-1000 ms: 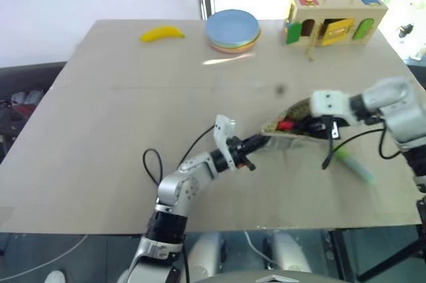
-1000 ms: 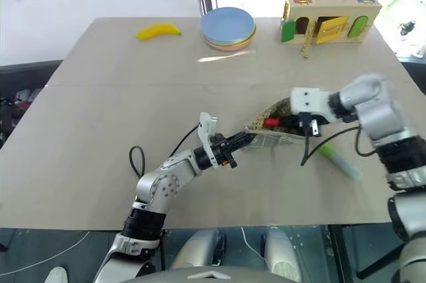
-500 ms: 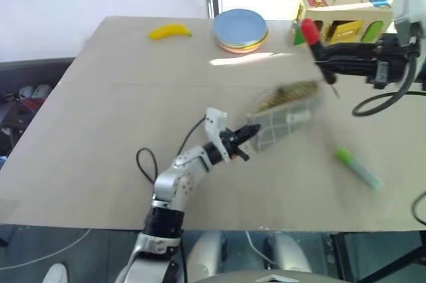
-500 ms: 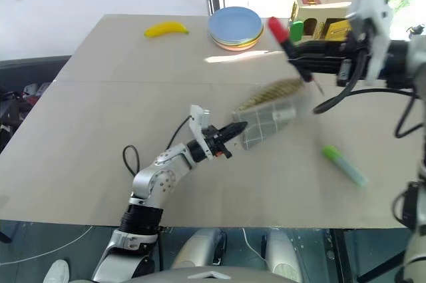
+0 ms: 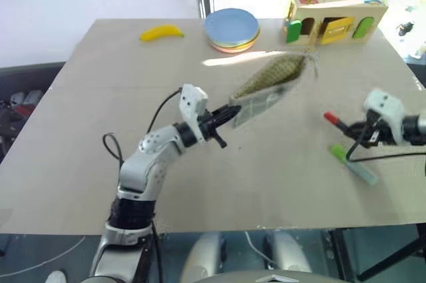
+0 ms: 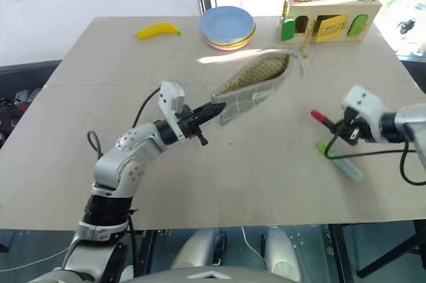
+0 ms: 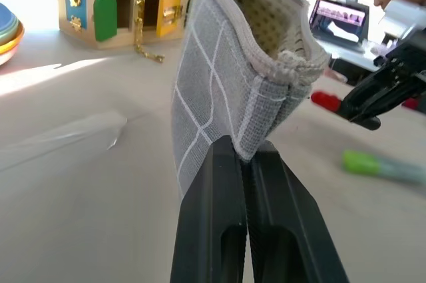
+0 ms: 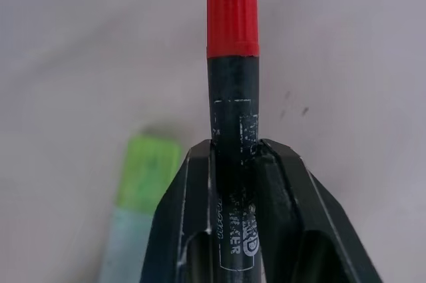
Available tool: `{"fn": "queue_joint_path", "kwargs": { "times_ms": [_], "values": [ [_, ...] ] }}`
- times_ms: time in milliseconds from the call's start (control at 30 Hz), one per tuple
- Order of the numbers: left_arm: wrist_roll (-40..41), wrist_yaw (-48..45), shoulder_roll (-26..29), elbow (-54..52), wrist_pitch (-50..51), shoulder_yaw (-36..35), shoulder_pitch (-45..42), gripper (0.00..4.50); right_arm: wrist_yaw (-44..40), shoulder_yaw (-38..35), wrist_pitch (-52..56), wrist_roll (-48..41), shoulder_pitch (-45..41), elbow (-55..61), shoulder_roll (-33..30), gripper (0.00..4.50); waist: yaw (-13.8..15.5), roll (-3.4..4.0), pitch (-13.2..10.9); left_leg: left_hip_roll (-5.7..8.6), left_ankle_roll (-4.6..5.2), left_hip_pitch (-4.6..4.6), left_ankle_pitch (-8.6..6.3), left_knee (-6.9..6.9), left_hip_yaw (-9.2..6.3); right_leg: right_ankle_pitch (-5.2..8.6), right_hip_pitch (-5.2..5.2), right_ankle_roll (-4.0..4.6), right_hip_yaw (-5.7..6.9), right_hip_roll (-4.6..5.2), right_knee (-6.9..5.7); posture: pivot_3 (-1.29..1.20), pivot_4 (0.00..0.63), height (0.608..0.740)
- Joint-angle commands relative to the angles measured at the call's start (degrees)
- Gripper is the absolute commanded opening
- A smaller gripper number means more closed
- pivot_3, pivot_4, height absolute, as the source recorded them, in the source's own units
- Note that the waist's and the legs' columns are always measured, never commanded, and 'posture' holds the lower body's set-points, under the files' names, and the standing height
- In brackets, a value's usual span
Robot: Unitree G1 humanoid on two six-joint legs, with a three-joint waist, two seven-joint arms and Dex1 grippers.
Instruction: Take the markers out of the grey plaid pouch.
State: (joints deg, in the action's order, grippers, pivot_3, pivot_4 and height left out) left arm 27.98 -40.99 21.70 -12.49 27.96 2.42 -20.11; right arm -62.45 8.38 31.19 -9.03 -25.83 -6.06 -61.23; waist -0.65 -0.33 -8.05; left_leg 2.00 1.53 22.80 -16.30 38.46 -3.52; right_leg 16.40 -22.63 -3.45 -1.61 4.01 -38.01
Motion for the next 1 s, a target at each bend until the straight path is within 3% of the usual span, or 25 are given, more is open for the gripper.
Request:
{"fn": "queue_joint_path", "kwargs": {
  "times_ms": [33, 133, 333, 533, 567, 633, 700, 733, 800, 900, 1000],
  "values": [
    [0.4, 0.0, 2.1, -3.6, -0.1, -2.2, 2.0, 0.00, 1.6, 1.1, -6.4, 5.0, -1.4, -4.1, 0.5, 2.55, 0.0, -0.01, 0.0, -0.01, 0.00, 0.00, 0.00, -0.01, -0.01, 0.00, 0.00, 0.00, 0.01, -0.01, 0.02, 0.00, 0.150, 0.740],
    [-0.9, 0.7, 4.7, -3.5, -2.2, -4.8, 4.2, 0.00, 0.9, 0.2, -6.4, 5.4, -2.0, -4.3, 0.3, 3.79, 0.0, 0.00, 0.0, -0.03, -0.01, -0.01, 0.01, -0.03, -0.04, 0.00, -0.01, 0.00, 0.03, -0.02, 0.01, 0.00, 0.150, 0.740],
    [-16.9, 6.2, 9.1, -2.2, -19.6, -4.9, 5.8, 0.00, -1.6, -9.7, 4.0, -7.6, -1.5, 1.7, 3.6, 3.79, 0.2, -0.01, 0.0, -0.04, -0.01, -0.01, 0.00, -0.01, -0.07, 0.00, 0.03, 0.00, 0.06, -0.02, 0.03, 0.00, 0.150, 0.740],
    [-22.5, 2.3, 14.2, -2.6, -27.7, -2.9, 14.0, 0.00, -2.2, -16.3, 13.5, -16.4, 6.1, 8.6, 4.7, 3.79, 1.1, 0.00, 0.0, -0.02, 0.01, 0.06, -0.01, -0.12, -0.11, 0.00, 0.00, 0.01, 0.00, 0.05, 0.15, 0.00, 0.150, 0.740],
    [-23.0, 1.6, 14.9, -2.6, -28.6, -2.6, 15.3, 0.52, -2.1, -17.2, 14.7, -17.6, 7.0, 9.6, 4.7, 3.82, 1.1, 0.00, 0.0, -0.02, 0.01, 0.06, -0.02, -0.15, -0.08, 0.00, -0.03, 0.01, -0.04, 0.05, 0.13, 0.00, 0.150, 0.740],
    [-31.6, 6.2, 17.9, 0.1, -37.1, -4.0, 17.0, 0.52, -2.5, -21.3, 17.7, -21.4, 10.8, 13.1, 4.5, 3.82, 1.5, 0.01, 0.0, -0.03, 0.01, 0.06, -0.01, -0.09, -0.14, 0.00, -0.01, 0.01, -0.10, 0.07, 0.06, 0.00, 0.150, 0.740],
    [-34.7, 9.8, 19.4, 2.3, -39.8, -7.4, 17.0, 1.19, -2.2, -25.5, 19.3, -24.4, 14.0, 15.7, 4.8, 3.82, 1.6, 0.01, 0.0, -0.06, 0.01, -0.02, -0.02, -0.14, -0.20, 0.00, 0.06, 0.02, -0.07, 0.06, 0.06, 0.00, 0.150, 0.740],
    [-33.9, 11.0, 19.5, 3.0, -39.0, -9.5, 16.8, 1.50, -1.9, -27.5, 19.5, -25.4, 15.3, 16.8, 5.1, 3.82, 1.6, 0.01, 0.0, -0.06, 0.02, -0.02, -0.02, -0.16, -0.22, 0.00, 0.05, 0.01, -0.06, 0.05, 0.07, 0.00, 0.150, 0.740],
    [-29.5, 11.6, 18.9, 2.8, -36.0, -13.9, 17.0, 1.50, -1.5, -32.2, 19.1, -28.0, 18.4, 19.0, 6.5, 3.82, 1.6, 0.00, 0.0, -0.06, 0.20, 0.00, -0.13, -0.15, -0.21, 0.00, 0.05, 0.01, -0.05, 0.05, 0.05, 0.00, 0.150, 0.740],
    [-15.9, 8.7, 16.2, -3.5, -22.9, -18.6, 20.7, 1.50, -1.9, -38.6, 18.3, -31.9, 23.8, 23.1, 9.3, 3.82, 1.4, 0.00, 0.0, -0.05, 0.26, 0.00, -0.16, -0.11, -0.14, 0.00, 0.06, 0.01, -0.01, 0.05, 0.07, 0.00, 0.150, 0.740],
    [-0.4, 5.4, 14.8, -14.6, -7.8, -19.8, 31.0, 1.50, -1.7, -42.8, 16.8, -34.1, 32.0, 27.9, 13.0, 3.82, 1.3, -0.04, 0.1, -0.07, 0.26, 0.06, -0.16, -0.11, -0.10, 0.00, 0.04, 0.00, -0.05, 0.06, 0.08, 0.00, 0.150, 0.740]
  ]
}}
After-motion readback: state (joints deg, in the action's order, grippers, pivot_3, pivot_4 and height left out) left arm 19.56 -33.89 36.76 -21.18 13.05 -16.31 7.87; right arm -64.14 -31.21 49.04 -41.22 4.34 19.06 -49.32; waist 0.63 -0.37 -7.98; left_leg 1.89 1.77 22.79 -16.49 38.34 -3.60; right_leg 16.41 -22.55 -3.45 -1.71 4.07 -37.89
